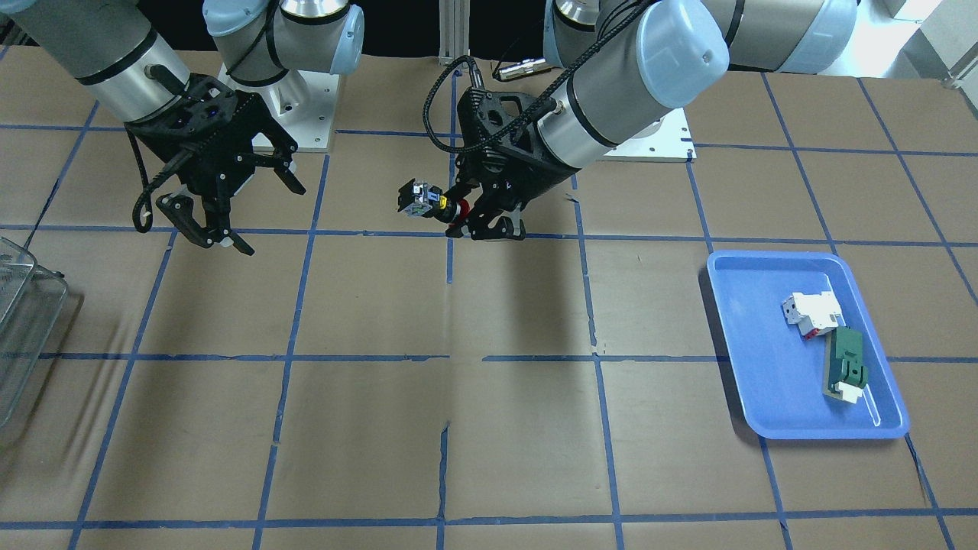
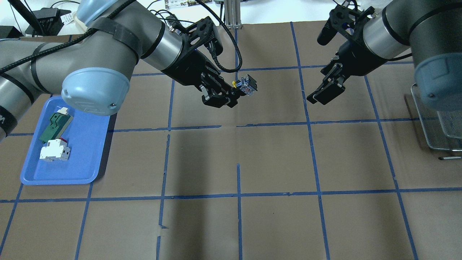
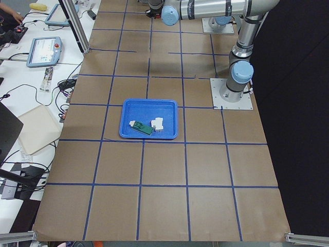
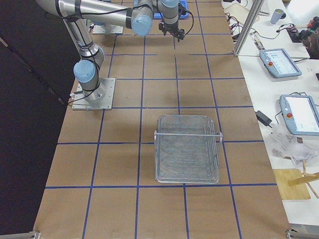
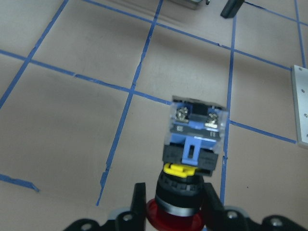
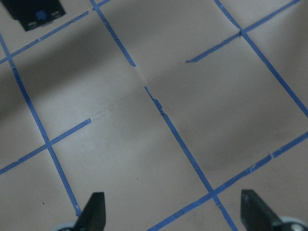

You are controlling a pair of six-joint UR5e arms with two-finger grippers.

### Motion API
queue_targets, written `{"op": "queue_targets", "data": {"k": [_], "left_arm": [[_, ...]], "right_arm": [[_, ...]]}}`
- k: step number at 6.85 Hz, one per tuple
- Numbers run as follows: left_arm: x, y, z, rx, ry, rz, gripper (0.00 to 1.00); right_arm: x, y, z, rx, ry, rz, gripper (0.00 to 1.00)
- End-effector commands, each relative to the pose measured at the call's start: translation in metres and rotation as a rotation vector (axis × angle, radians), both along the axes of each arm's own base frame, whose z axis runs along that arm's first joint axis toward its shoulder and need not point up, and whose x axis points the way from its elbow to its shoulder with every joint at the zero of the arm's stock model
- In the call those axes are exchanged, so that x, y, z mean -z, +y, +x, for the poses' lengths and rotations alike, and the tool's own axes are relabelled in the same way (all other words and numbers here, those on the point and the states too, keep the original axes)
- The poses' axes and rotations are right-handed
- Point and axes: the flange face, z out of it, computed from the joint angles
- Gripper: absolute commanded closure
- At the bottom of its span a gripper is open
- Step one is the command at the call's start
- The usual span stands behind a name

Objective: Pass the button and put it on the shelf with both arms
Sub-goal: 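Lift the button to table center with the left gripper while the right approaches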

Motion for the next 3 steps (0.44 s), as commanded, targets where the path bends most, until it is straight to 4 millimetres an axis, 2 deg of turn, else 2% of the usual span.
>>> {"op": "queue_targets", "data": {"k": [1,2,3], "left_arm": [[0.018,0.005,0.006,0.103,0.008,-0.046,1.00],[0.033,0.009,0.010,0.155,0.013,-0.067,1.00],[0.038,0.011,0.012,0.195,0.024,-0.091,1.00]], "right_arm": [[-0.009,0.022,0.020,-0.172,-0.132,-0.097,0.00],[-0.017,0.026,0.026,-0.190,-0.164,-0.128,0.00],[-0.023,0.026,0.034,-0.216,-0.237,-0.163,0.00]]}}
